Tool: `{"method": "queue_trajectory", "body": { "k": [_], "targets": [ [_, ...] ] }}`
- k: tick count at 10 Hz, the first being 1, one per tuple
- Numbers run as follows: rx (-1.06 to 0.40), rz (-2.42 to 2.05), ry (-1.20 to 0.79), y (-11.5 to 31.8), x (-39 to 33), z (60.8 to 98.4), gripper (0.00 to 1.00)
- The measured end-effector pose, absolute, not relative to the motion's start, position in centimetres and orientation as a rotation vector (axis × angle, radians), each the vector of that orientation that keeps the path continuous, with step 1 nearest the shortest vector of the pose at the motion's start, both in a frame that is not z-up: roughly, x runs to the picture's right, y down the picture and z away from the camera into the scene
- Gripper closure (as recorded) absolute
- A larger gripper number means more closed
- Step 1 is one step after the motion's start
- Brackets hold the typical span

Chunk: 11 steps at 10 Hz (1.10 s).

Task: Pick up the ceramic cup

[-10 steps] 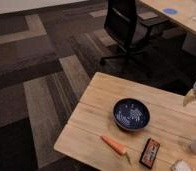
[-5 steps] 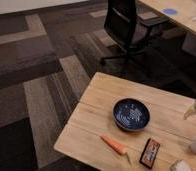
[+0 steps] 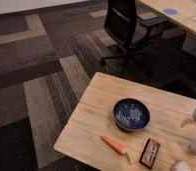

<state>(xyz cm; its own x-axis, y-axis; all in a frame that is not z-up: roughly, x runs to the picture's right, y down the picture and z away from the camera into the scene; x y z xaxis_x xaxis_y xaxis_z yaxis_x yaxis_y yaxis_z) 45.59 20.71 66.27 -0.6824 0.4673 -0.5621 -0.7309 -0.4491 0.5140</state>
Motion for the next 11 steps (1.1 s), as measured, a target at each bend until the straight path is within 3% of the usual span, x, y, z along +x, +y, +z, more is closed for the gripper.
{"method": "queue_trajectory", "body": {
  "k": [4,7,9,11],
  "targets": [
    [-0.381,2.030,0.908,18.4,45.3,66.4,0.97],
    [-0.401,1.961,0.843,14.3,42.8,65.0,1.00],
    [-0.424,1.858,0.767,9.2,40.2,63.8,1.00],
    [-0.423,1.848,0.762,8.8,40.1,63.7,1.00]
  ]
}}
